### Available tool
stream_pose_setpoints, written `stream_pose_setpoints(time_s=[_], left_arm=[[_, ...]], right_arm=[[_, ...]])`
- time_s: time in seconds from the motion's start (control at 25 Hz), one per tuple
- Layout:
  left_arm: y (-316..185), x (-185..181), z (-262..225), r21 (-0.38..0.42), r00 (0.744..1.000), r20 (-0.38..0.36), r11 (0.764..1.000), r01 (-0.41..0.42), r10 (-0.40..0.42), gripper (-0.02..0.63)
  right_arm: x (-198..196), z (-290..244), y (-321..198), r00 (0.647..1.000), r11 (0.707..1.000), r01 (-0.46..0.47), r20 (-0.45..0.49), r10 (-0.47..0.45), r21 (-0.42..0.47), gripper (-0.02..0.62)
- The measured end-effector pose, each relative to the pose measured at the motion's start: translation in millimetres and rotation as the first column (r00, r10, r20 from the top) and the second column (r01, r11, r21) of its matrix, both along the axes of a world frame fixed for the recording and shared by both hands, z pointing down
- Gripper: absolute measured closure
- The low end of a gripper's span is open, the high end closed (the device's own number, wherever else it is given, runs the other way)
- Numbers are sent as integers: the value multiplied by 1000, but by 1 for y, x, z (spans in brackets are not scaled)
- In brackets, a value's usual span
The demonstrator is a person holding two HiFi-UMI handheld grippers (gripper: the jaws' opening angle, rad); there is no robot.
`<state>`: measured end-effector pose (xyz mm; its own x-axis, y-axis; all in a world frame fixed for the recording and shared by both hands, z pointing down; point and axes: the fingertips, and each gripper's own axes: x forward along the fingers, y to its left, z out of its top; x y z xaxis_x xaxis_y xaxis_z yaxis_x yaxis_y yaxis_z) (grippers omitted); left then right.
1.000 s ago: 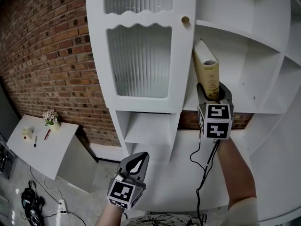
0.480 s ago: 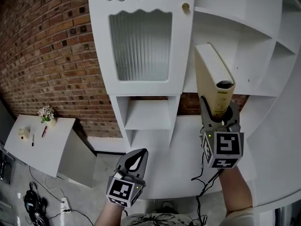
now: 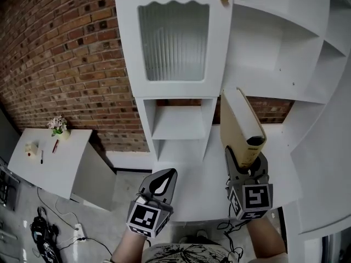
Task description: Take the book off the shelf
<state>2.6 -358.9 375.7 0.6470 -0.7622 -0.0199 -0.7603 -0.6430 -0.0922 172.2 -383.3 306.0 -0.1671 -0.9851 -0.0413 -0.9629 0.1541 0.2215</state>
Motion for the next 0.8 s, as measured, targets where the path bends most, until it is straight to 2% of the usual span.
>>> stream_pose_setpoints(time_s=[0.2,0.32,0.64,0.8], left_arm=[[-1,4,2,0,1000,-5,1000,18,-18,591],[-2,8,5,-6,999,-11,999,32,-32,591],[-12,33,4,-10,997,-23,998,70,-70,592],[-14,43,2,-9,997,-16,997,81,-81,591]], right_arm=[[4,50,11,999,997,29,42,-26,-67,373],[15,71,14,997,997,31,75,-26,-75,373],[43,89,7,996,993,54,76,-46,-101,374],[49,90,2,990,992,86,122,-74,-97,374]])
